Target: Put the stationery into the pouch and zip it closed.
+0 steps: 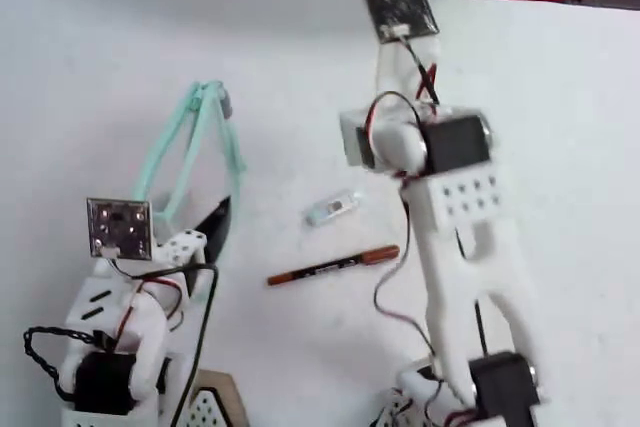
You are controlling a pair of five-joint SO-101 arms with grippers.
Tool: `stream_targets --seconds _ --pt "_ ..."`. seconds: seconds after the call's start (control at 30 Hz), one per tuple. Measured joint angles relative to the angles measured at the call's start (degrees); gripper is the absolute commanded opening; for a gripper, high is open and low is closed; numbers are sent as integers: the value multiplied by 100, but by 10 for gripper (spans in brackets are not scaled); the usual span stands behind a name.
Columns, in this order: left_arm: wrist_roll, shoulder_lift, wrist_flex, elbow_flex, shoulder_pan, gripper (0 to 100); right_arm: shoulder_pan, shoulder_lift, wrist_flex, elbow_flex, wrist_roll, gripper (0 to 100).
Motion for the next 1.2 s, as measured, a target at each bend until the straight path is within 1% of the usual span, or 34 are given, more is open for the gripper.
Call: stream_targets --seconds 0.07,0.2,0.3,0.4,0.57,0.77,0.93,1.2 --pt "0 0 0 35 0 275 0 308 0 246 -853 226" --pt "0 0 -255 290 0 275 -18 1134 -26 422 -2549 226" --pt "0 0 -396 396 0 275 0 1925 -141 422 -3297 223" --pt "0 0 -404 396 0 275 -18 2655 -396 422 -3701 223" --pt "0 0 -422 396 0 275 -44 3209 -844 431 -4000 223" --pt "0 0 -422 396 0 275 -589 3288 -976 360 -4026 224" --pt "0 0 -422 396 0 275 -554 3420 -1116 352 -4026 225" --pt "0 9 -510 431 0 275 -598 4246 -1530 316 -4026 223"
